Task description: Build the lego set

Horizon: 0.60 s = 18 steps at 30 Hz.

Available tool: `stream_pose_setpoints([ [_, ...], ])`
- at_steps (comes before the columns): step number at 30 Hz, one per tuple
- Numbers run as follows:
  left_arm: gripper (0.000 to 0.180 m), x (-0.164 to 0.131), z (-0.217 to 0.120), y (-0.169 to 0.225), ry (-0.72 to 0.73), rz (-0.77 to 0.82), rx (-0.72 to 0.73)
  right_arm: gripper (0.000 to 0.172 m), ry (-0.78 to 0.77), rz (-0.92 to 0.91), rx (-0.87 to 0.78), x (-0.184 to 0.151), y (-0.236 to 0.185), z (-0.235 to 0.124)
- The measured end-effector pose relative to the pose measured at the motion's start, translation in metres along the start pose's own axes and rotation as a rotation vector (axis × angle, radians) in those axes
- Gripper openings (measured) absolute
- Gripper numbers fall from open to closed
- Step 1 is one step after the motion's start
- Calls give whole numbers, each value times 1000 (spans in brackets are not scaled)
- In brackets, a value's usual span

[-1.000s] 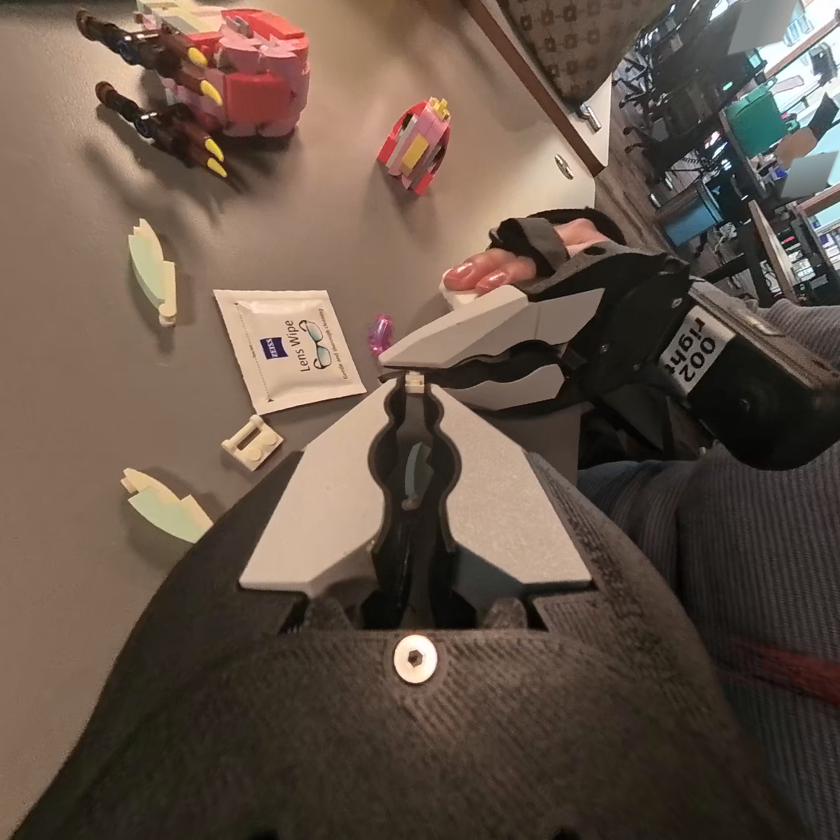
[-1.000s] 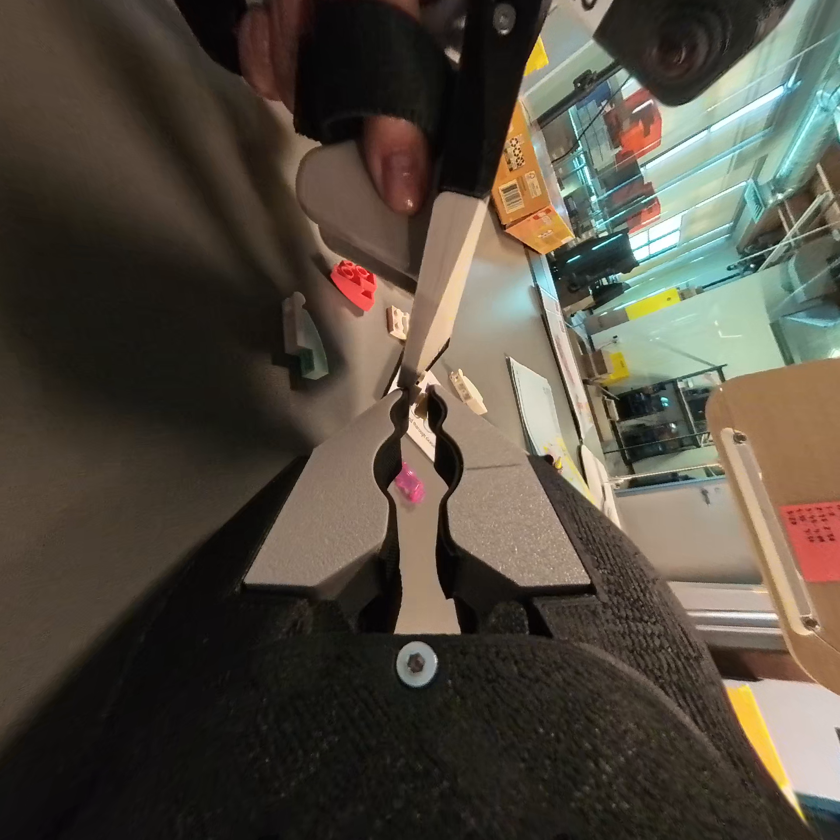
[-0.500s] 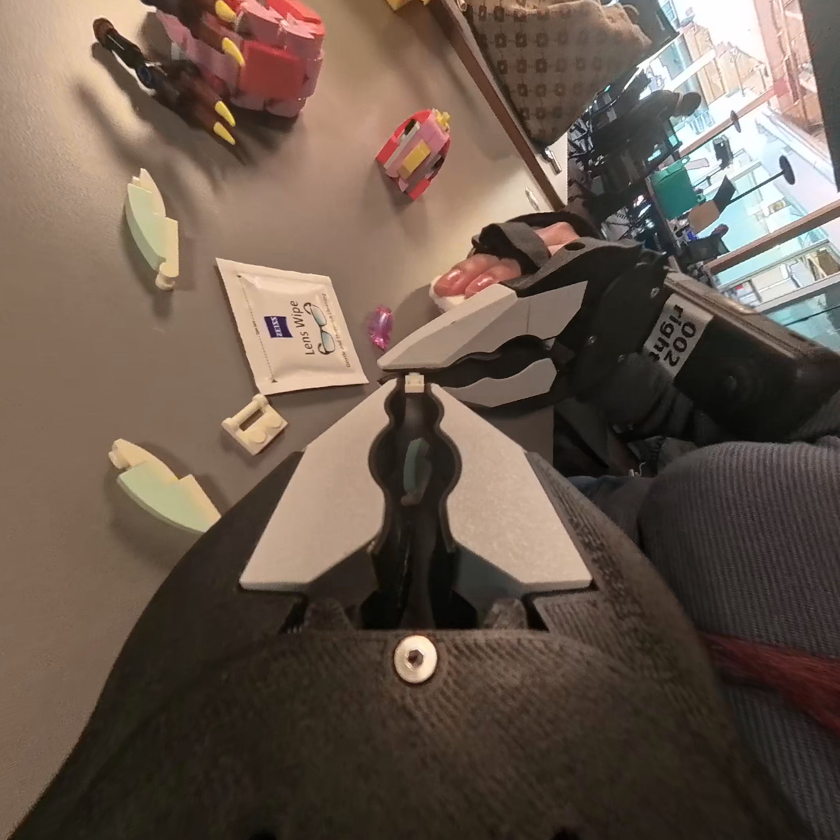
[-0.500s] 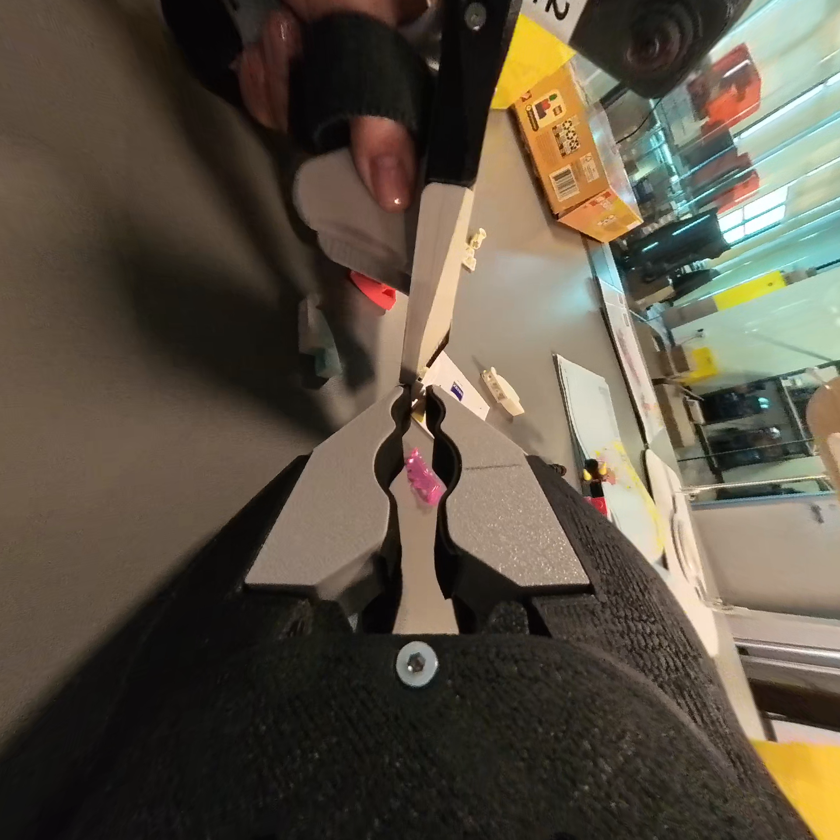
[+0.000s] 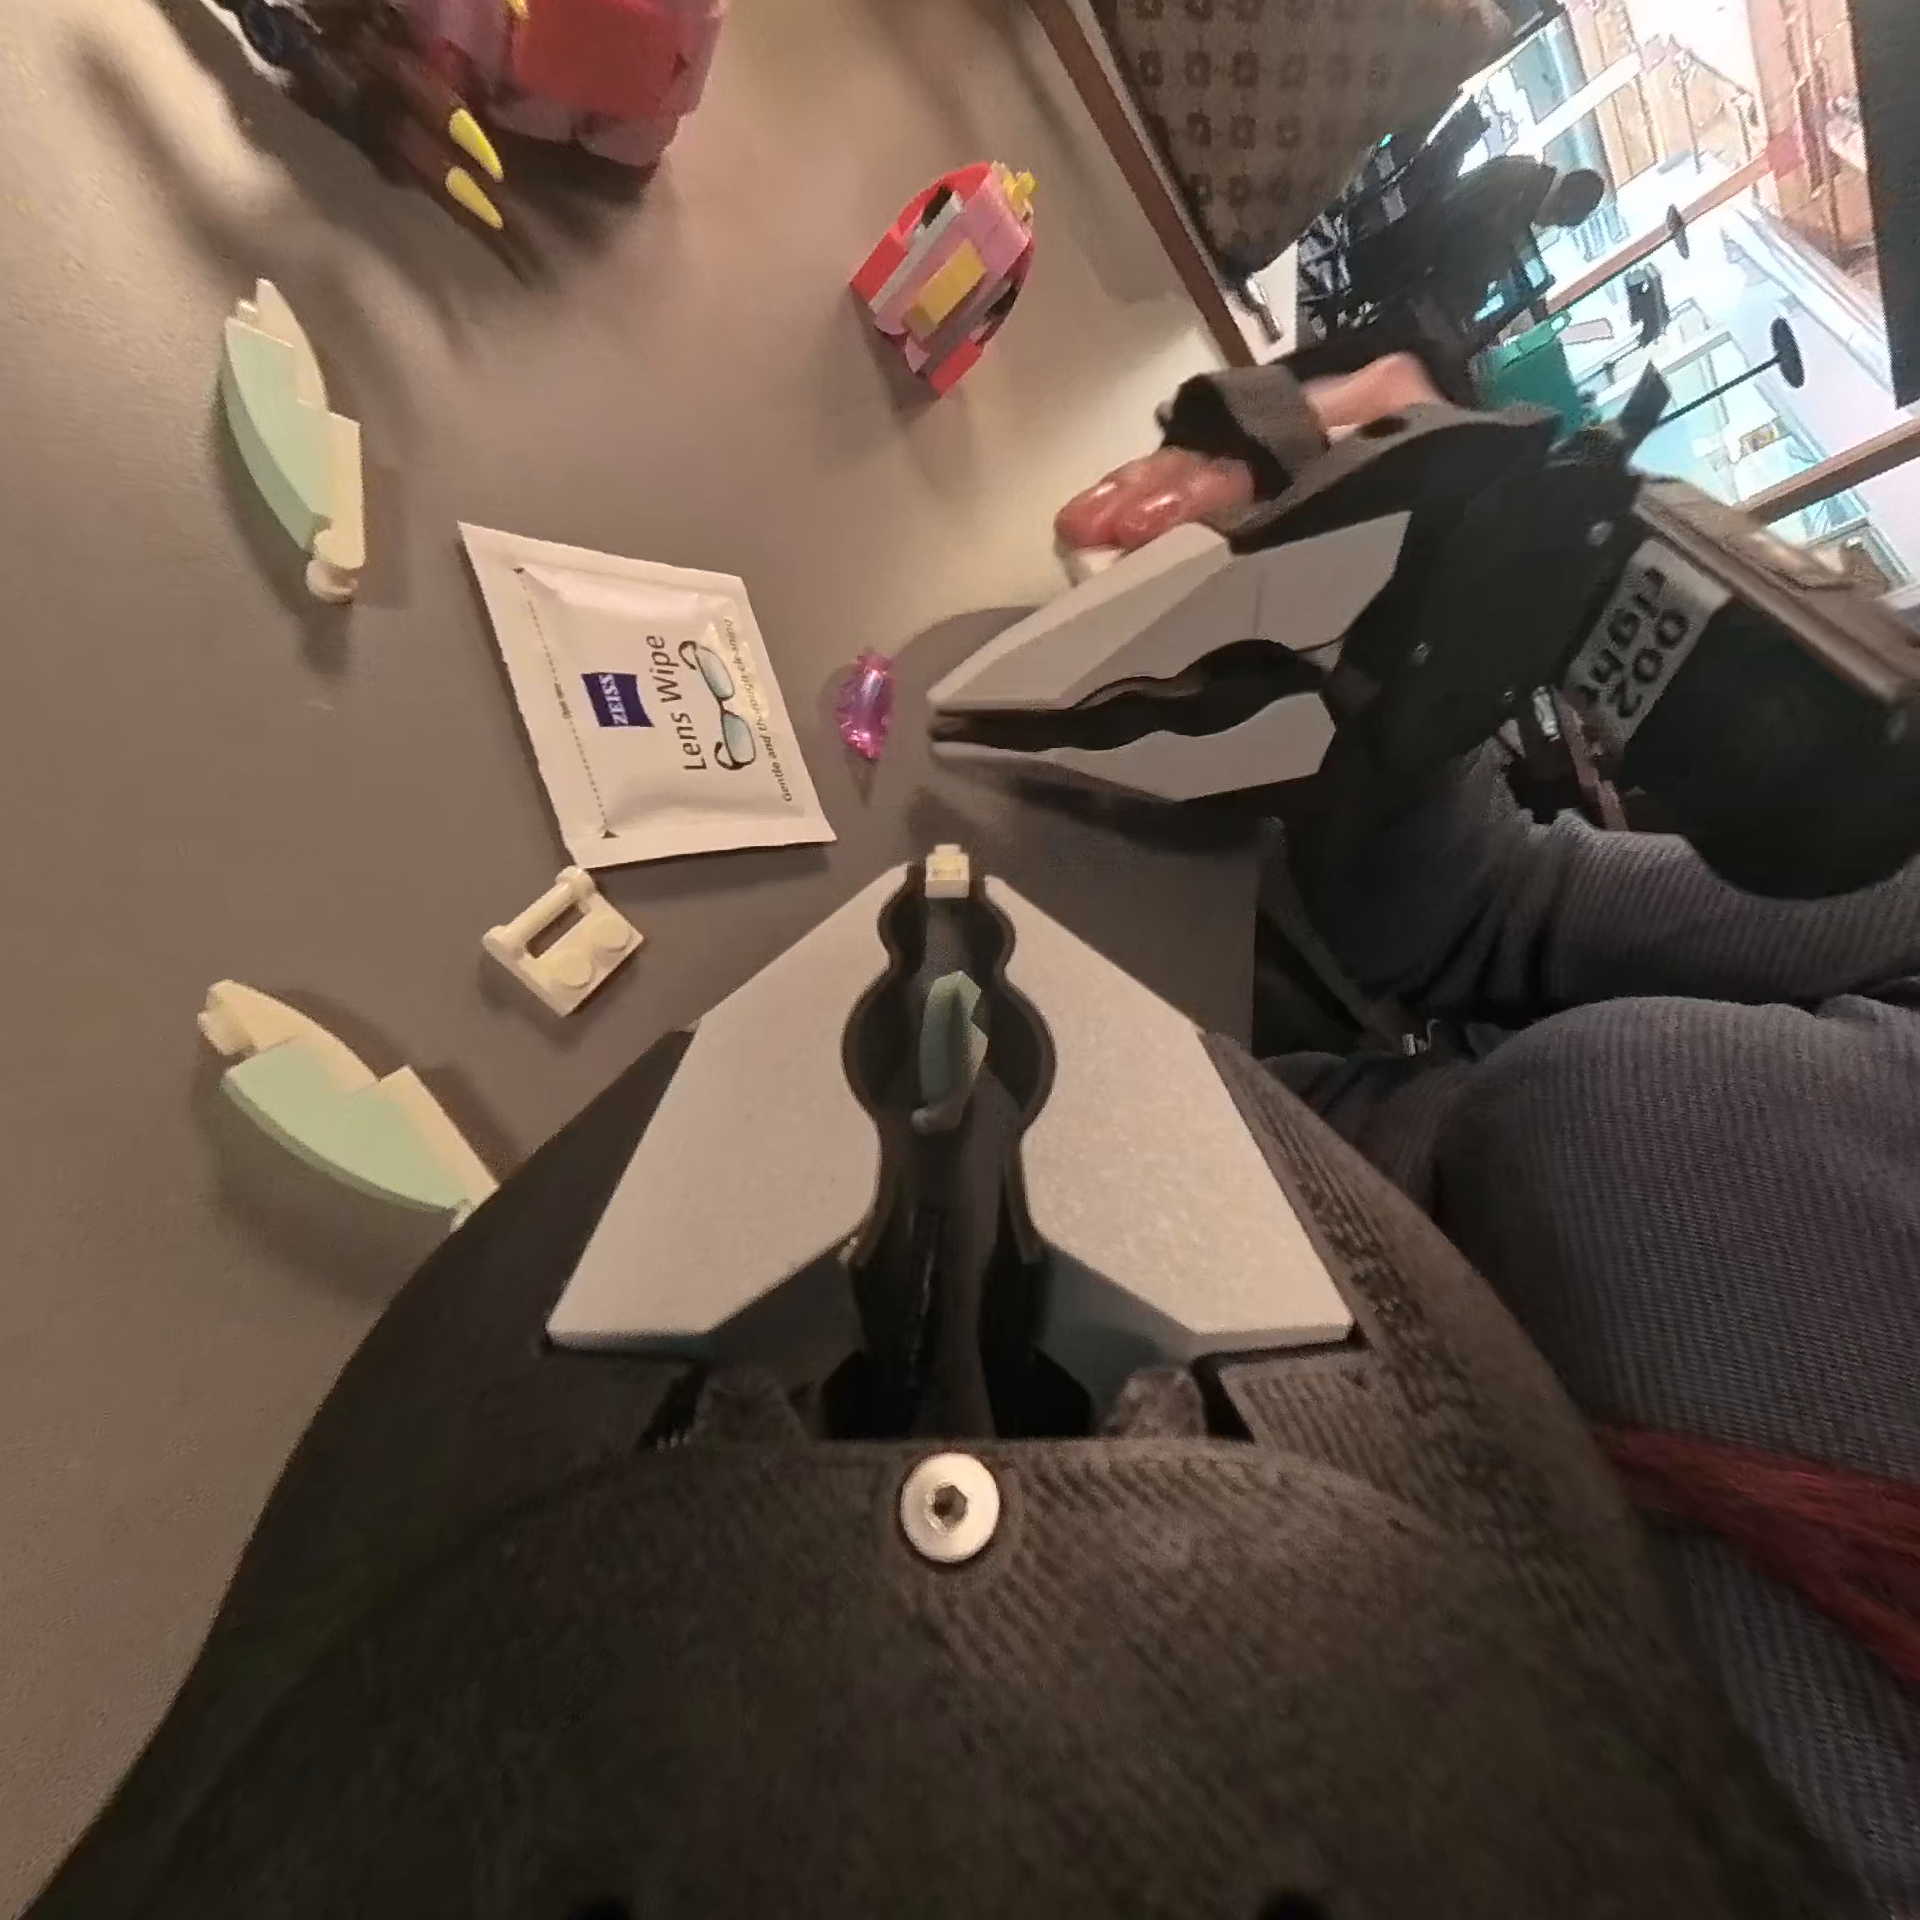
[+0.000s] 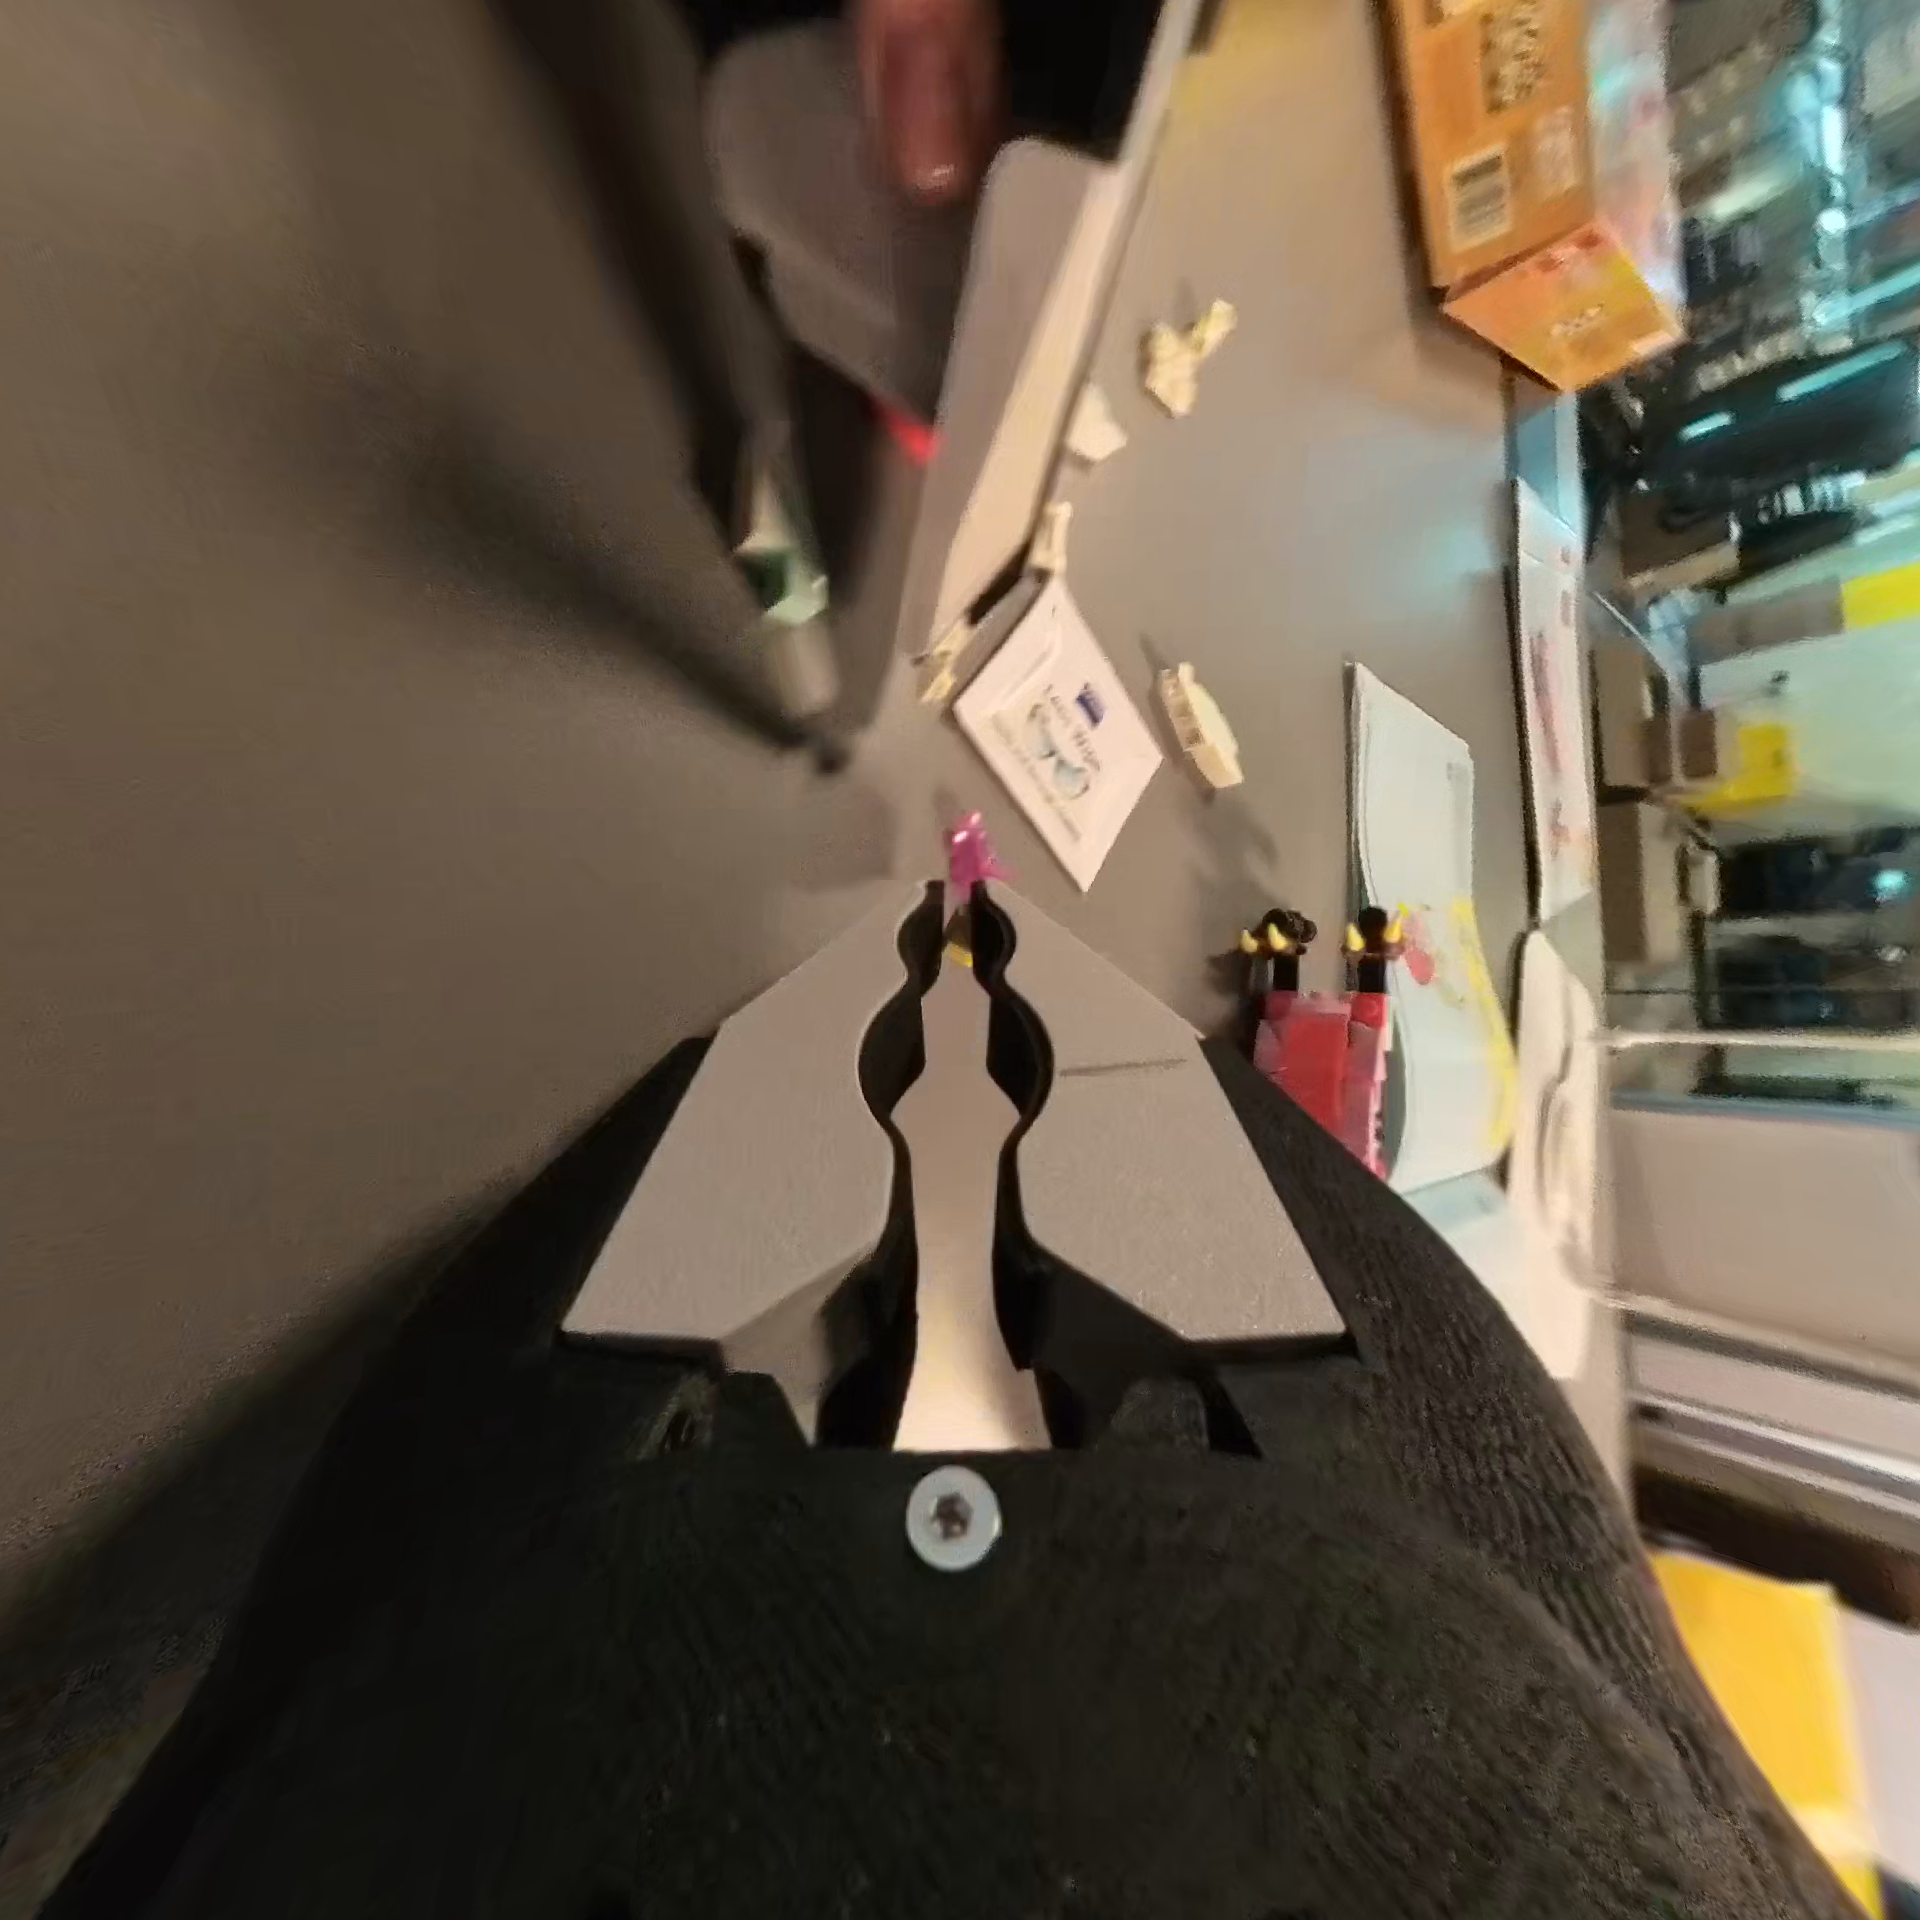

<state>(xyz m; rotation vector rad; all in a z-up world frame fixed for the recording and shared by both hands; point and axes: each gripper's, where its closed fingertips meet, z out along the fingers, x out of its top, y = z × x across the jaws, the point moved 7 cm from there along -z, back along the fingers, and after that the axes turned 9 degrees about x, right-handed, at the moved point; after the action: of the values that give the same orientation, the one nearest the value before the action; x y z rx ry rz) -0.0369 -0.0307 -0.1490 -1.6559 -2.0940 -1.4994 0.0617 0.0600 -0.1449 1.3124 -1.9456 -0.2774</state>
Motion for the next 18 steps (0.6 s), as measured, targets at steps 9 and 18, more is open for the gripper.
stream_pose_setpoints([
  [9,6,-1,0,2,-3,17,0,28,-34,33,230,7,-6,-18],
  [18,6,-2,1,3,-11,27,-8,34,157,416,383,-6,-7,-41],
])
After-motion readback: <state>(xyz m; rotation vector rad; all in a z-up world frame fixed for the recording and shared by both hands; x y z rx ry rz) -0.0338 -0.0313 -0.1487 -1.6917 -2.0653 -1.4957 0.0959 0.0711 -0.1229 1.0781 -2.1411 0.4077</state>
